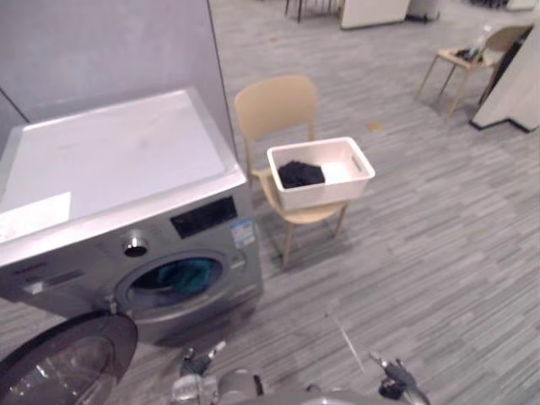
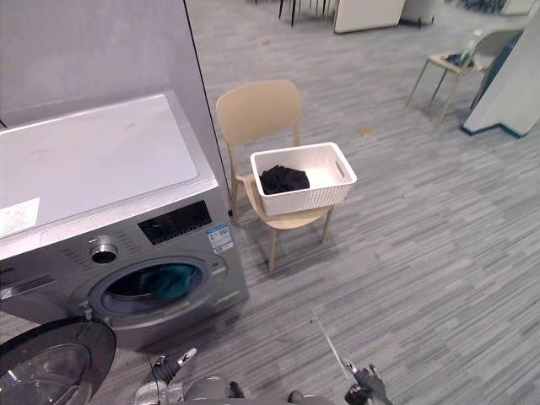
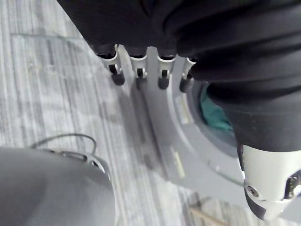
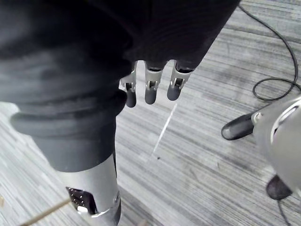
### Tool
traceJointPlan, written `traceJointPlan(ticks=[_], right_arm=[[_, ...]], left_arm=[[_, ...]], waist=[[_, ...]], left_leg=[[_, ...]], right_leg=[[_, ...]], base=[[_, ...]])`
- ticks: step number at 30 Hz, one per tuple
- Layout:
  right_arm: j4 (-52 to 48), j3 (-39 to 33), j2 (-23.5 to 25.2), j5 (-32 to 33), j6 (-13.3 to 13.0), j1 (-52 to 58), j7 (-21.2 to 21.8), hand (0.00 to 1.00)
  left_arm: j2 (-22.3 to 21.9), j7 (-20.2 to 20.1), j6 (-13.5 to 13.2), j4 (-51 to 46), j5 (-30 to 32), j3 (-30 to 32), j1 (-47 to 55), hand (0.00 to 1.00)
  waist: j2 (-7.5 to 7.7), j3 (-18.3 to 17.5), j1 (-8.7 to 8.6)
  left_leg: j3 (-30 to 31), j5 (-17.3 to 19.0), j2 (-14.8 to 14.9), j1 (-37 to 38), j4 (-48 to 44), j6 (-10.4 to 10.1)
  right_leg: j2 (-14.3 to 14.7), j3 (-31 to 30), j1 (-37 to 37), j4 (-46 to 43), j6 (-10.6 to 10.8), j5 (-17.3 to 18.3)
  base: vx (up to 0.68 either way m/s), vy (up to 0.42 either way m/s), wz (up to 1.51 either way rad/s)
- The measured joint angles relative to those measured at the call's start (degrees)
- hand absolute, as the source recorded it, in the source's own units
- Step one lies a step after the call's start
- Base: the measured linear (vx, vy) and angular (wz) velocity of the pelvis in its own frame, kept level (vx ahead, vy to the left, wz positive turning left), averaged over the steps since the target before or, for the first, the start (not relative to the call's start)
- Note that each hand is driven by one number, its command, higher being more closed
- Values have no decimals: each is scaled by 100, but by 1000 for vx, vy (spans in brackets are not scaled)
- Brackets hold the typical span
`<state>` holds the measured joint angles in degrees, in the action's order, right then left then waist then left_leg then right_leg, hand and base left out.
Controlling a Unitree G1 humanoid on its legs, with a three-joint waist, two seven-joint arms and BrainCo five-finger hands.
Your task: Pick up the laundry basket with both hands and put the clothes into the washing machine.
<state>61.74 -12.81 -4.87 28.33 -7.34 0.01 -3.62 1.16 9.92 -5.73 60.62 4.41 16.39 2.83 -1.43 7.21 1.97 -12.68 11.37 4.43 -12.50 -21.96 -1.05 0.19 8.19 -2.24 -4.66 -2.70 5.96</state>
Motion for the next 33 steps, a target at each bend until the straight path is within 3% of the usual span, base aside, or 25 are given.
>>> traceJointPlan(ticks=[1, 2, 3, 6, 7, 8, 9, 10, 11, 13, 14, 15, 16, 17, 19, 20, 21, 22, 23, 24, 26, 28, 31, 32, 33], right_arm=[[-6, 29, -61, -24, -8, -107, 2, 0], [-13, 68, -80, -48, -17, -139, 7, 0], [-14, 216, -20, -157, -14, -178, 28, 0], [65, 231, 87, -211, 7, -157, 137, 0], [128, 228, 89, -259, 15, -110, 159, 0], [221, 231, 75, -370, 19, -35, 182, 0], [274, 241, 84, -456, 58, 60, 234, 0], [280, 229, 90, -497, 88, 150, 259, 0], [272, 158, 64, -570, 113, 335, 265, 0], [265, -80, -22, -567, 153, 568, 254, 0], [258, -100, -45, -572, 153, 632, 251, 0], [257, -301, -65, -563, 152, 742, 246, 0], [248, -340, -54, -529, 152, 810, 236, 0], [187, -470, 26, -438, 152, 876, 225, 0], [174, -554, 138, -351, 154, 933, 216, 0], [190, -560, 262, -341, 167, 946, 239, 0], [199, -560, 307, -320, 178, 952, 238, 0], [218, -611, 306, -305, 216, 947, 239, 0], [214, -652, 263, -305, 223, 896, 237, 0], [208, -660, 97, -311, 231, 847, 241, 0], [270, -684, -25, -319, 274, 832, 241, 0], [271, -667, -38, -320, 272, 806, 254, 0], [270, -688, -55, -307, 241, 712, 249, 0], [270, -708, -72, -303, 216, 711, 238, 0], [263, -748, -76, -293, 168, 712, 226, 0]], left_arm=[[25, -2, 13, 53, 19, 9, 15, 0], [35, -4, 33, 100, 23, 33, 51, 0], [23, -26, 92, 296, 27, 258, 144, 0], [47, -111, 154, 326, 21, 483, 352, 0], [58, -108, 164, 327, 18, 504, 394, 0], [60, -110, 164, 331, 14, 492, 432, 0], [100, -110, 162, 332, 2, 375, 471, 0], [130, -110, 162, 330, -12, 317, 463, 0], [220, -102, 162, 316, -38, 128, 443, 0], [340, -99, 157, 292, -38, -231, 285, 0], [347, -100, 142, 265, -37, -295, 191, 0], [316, -95, 123, 182, -30, -335, -9, 0], [226, -92, 115, 177, -29, -329, -86, 0], [114, -82, 95, 114, -30, -325, -188, 0], [52, -76, 68, 45, -26, -332, -121, 0], [80, -81, 67, 58, -11, -372, -103, 0], [121, -86, 64, 62, 20, -419, -98, 0], [98, -105, 67, 79, 49, -463, -62, 0], [14, -111, 66, 95, 81, -453, -59, 0], [-109, -113, 67, 206, 102, -399, -50, 0], [-211, -110, 87, 309, 95, -279, -32, 0], [-196, -110, 86, 305, 74, -248, 57, 0], [-95, -117, 89, 299, 60, -289, 62, 0], [-57, -118, 89, 298, 54, -315, 50, 0], [-39, -124, 84, 301, 49, -378, 47, 0]], waist=[[-83, 9, 103], [-122, 2, 208], [-115, -39, 224], [53, -104, 219], [100, -132, 222], [90, -141, 225], [122, -157, 209], [150, -137, 199], [166, -104, 130], [199, -97, -161], [199, -97, -156], [190, -95, -147], [172, -85, -145], [164, -81, -137], [201, -119, -158], [311, -211, -220], [411, -261, -263], [335, -323, -293], [246, -316, -273], [57, -323, -282], [-95, -279, -335], [-89, -277, -326], [-45, -253, -333], [-29, -238, -333], [-27, -234, -362]], left_leg=[[-27, -336, -72, 23, 517, 61], [-33, -492, -73, 75, 488, 334], [-152, -333, -148, 277, 433, 477], [-204, 28, -332, 440, 446, 509], [-238, 71, -419, 594, 602, 523], [-274, 88, -486, 872, 841, 541], [-275, 137, -562, 1149, 992, 556], [-237, 148, -605, 1275, 979, 607], [-50, 238, -708, 1504, 915, 660], [587, 253, -775, 1816, 889, 671], [730, 242, -773, 1872, 894, 652], [1062, 271, -773, 1962, 891, 522], [1170, 295, -761, 2016, 894, 479], [1300, 377, -723, 2146, 919, 330], [1442, 533, -612, 2273, 885, 60], [1623, 662, -501, 2292, 838, -154], [1725, 712, -474, 2289, 805, -238], [1862, 773, -293, 2311, 737, -342], [1867, 754, -147, 2308, 700, -375], [1881, 658, 99, 2281, 648, -541], [1927, 463, 402, 2307, 318, -831], [1993, 208, 564, 2168, -249, -855], [1669, -403, 826, 1483, -1440, -646], [1196, -773, 1097, 1223, -1788, -565], [276, -866, 1546, 1060, -2017, -325]], right_leg=[[5, -116, -14, 4, 82, 5], [13, -214, -70, 1, 167, 54], [-89, -326, -252, -11, 306, 143], [-267, -358, -176, -499, 497, 531], [-367, -395, 24, -1053, 606, 685], [-454, -474, 434, -2182, 802, 786], [-541, -584, 944, -3548, 1235, 621], [-575, -646, 1179, -4230, 1503, 459], [-669, -636, 1497, -5428, 1598, 280], [-906, -296, 1727, -6243, 1258, 466], [-1004, -202, 1805, -6194, 1149, 525], [-1448, 31, 1965, -5708, 922, 636], [-1613, 59, 1970, -5355, 844, 652], [-1836, -63, 1933, -4474, 791, 622], [-1714, -802, 1741, -2963, 659, 338], [-1471, -1626, 1605, -2043, 769, -249], [-1441, -1747, 1564, -1870, 1140, -443], [-1392, -1594, 1382, -1785, 1532, -120], [-1317, -1440, 1342, -1743, 1504, -38], [-1142, -1244, 1239, -1699, 1392, 25], [-852, -933, 837, -1697, 1181, 142], [-667, -756, 563, -1675, 1036, 224], [-571, -464, 172, -1282, 898, 251], [-539, -298, -20, -1035, 789, 188], [-540, 11, -237, -738, 698, 129]], base=[[124, 83, -51], [271, 147, -61], [273, 137, -35], [255, 116, -10], [262, 133, -5], [331, 165, -6], [352, 159, 0], [334, 81, 34], [381, 6, 95], [350, -43, 135], [343, -84, 131], [330, -84, 104], [388, -102, 113], [318, -128, 76], [319, -242, 66], [271, -341, 63], [350, -475, 73], [252, -343, 33], [270, -423, 23], [227, -394, 17], [239, -432, 37], [174, -366, 31], [106, -294, 40], [53, -206, 68], [47, -246, 78]])
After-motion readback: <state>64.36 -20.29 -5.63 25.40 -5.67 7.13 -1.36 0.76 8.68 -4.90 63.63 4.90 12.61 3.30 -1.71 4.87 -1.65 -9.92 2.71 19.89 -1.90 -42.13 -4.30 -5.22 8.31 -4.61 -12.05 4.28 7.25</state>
